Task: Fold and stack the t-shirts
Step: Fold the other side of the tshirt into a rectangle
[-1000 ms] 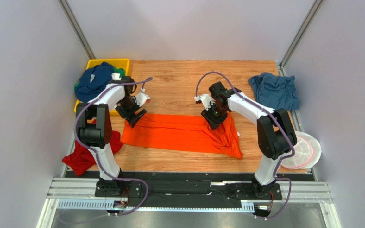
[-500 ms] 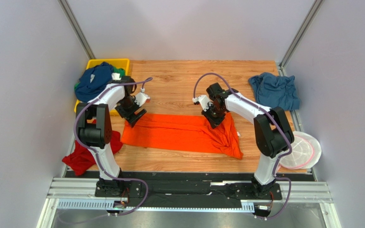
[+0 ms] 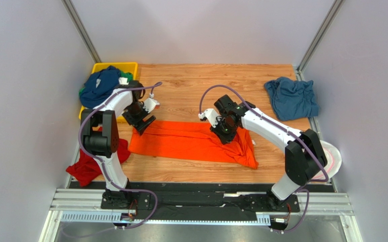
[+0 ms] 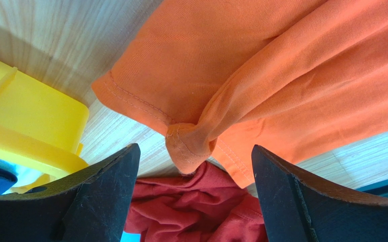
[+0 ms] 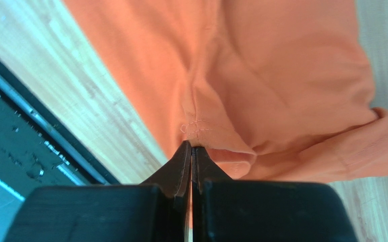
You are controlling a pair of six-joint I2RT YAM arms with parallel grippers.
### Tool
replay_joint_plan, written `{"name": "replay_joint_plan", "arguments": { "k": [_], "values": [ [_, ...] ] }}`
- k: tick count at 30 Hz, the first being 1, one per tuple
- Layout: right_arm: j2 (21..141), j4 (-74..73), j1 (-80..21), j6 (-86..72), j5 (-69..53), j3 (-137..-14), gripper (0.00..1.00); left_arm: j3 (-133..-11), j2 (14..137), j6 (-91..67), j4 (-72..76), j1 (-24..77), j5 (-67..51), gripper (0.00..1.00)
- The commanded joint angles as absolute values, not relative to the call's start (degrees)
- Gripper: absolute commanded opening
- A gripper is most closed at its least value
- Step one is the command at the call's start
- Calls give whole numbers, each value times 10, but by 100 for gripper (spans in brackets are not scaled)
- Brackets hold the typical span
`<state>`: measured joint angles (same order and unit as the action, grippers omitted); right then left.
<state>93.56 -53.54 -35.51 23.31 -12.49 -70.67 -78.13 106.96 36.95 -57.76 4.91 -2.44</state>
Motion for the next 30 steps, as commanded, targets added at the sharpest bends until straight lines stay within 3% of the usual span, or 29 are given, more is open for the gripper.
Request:
{"name": "replay_joint_plan", "arguments": {
  "k": [1, 21, 22, 23, 26, 30],
  "values": [
    [902, -558, -388, 224, -122, -681, 0, -810, 1049, 374, -590, 53, -25, 91],
    [953, -549, -475, 238, -154, -611, 2, -891, 1061, 362, -644, 53, -42, 92],
    [955, -547, -475, 237, -152, -609, 6, -896, 1064, 359, -645, 53, -45, 92],
    [959, -544, -477, 236, -149, -606, 23, -908, 1075, 358, -644, 53, -50, 92],
    [959, -535, -478, 234, -140, -603, 46, -926, 1100, 352, -643, 53, -59, 92],
    [954, -532, -477, 232, -131, -605, 54, -937, 1128, 345, -631, 54, -71, 92]
  ]
}}
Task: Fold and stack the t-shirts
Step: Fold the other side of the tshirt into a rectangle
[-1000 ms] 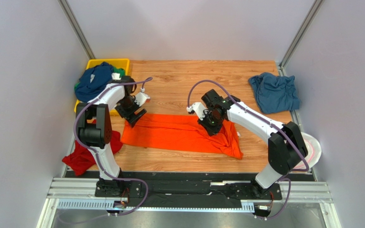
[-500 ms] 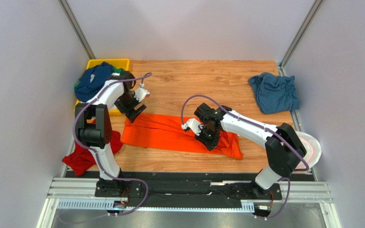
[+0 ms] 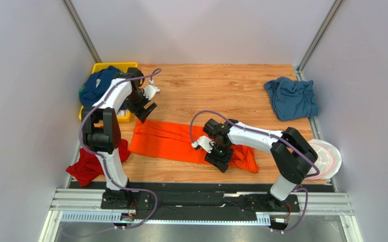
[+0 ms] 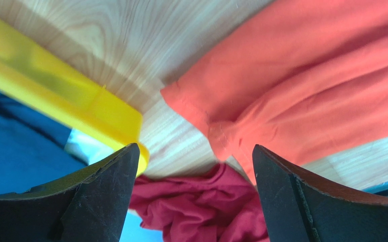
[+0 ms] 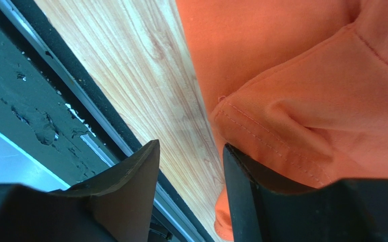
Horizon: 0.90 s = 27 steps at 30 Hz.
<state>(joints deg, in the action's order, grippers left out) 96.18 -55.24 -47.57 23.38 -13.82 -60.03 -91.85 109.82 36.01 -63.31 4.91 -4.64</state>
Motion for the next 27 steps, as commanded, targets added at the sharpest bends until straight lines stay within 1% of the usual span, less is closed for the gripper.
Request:
{"name": "replay_joint_plan", "arguments": {
  "k": [1, 10, 12, 21, 26, 27],
  "values": [
    [954, -529, -478, 231, -127, -605, 54, -938, 1133, 344, -629, 54, -74, 92],
    [964, -525, -478, 227, -125, -607, 54, -934, 1154, 361, -635, 54, -126, 92],
    [964, -524, -478, 226, -125, -608, 54, -936, 1158, 363, -643, 54, -136, 91],
    [960, -519, -478, 225, -118, -599, 52, -902, 1158, 377, -649, 57, -132, 78],
    [960, -519, -478, 224, -115, -599, 50, -891, 1164, 378, -648, 56, -120, 68],
    [960, -518, -478, 224, -115, -598, 50, -891, 1165, 378, -647, 56, -119, 65]
  ]
}}
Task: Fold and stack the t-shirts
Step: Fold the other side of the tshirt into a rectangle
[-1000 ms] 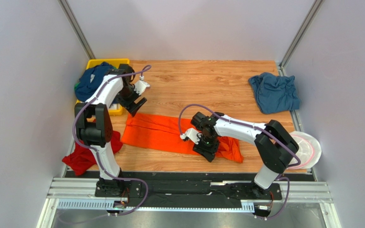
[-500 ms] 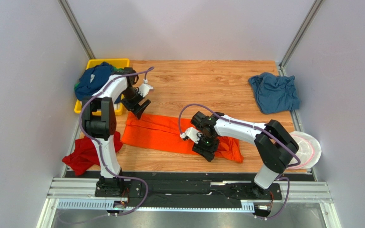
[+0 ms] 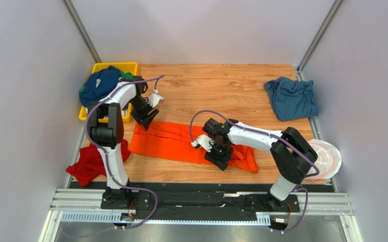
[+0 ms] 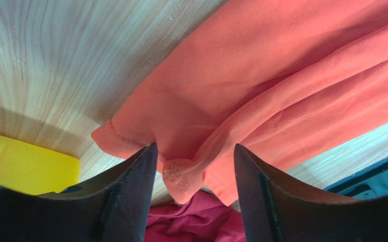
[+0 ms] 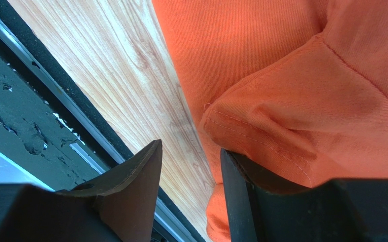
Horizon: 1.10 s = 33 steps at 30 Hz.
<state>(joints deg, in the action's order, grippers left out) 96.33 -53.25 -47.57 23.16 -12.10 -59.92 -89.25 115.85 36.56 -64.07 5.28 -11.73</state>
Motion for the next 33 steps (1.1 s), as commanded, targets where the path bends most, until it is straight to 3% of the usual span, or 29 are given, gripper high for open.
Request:
{"name": "replay_joint_plan", "arguments": {
  "k": [1, 23, 33],
  "values": [
    [959, -518, -478, 223, -115, -597, 50, -890, 1165, 378, -648, 57, -119, 63],
    [973, -512, -478, 222, -108, -589, 46, -889, 1142, 376, -669, 58, -147, 45],
    [978, -511, -478, 222, -106, -588, 44, -887, 1121, 380, -685, 58, -161, 43]
  ]
}}
